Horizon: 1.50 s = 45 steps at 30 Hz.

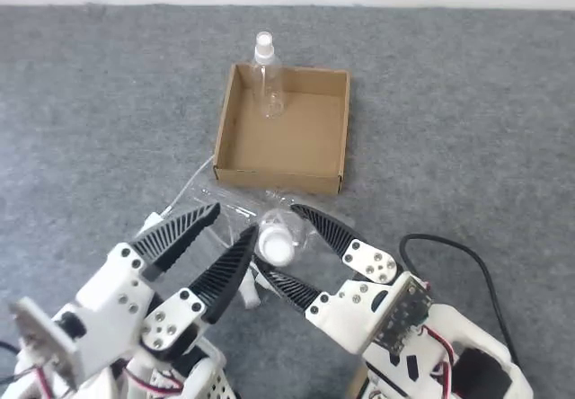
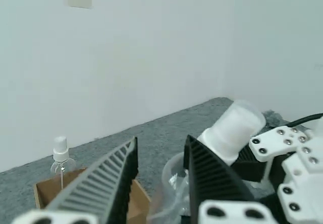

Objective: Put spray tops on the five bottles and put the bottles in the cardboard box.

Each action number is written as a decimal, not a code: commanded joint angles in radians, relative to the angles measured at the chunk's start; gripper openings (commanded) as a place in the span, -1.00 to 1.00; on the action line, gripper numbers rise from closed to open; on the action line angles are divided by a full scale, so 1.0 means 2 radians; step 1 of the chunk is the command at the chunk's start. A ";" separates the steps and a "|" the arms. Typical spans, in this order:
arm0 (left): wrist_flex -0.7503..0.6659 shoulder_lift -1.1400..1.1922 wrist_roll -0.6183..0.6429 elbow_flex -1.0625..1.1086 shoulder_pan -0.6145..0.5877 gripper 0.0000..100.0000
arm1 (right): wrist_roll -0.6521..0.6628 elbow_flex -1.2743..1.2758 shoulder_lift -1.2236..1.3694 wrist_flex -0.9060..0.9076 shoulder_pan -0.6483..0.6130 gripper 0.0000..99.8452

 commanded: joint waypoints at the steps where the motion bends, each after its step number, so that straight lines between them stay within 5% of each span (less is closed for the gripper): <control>1: -0.008 0.007 -0.006 0.004 0.023 -0.71 | -0.002 -0.031 0.004 -0.016 -0.007 -0.96; 22: 0.007 0.004 -0.025 -0.034 0.021 -0.72 | 0.000 -0.031 0.004 -0.011 -0.005 -0.96; 33: 0.026 0.002 -0.053 -0.053 -0.176 -0.71 | -0.002 -0.028 0.006 -0.013 0.029 -0.99; 45: 0.025 0.002 -0.053 0.045 -0.189 -0.71 | -0.002 -0.086 0.132 -0.016 0.063 -0.99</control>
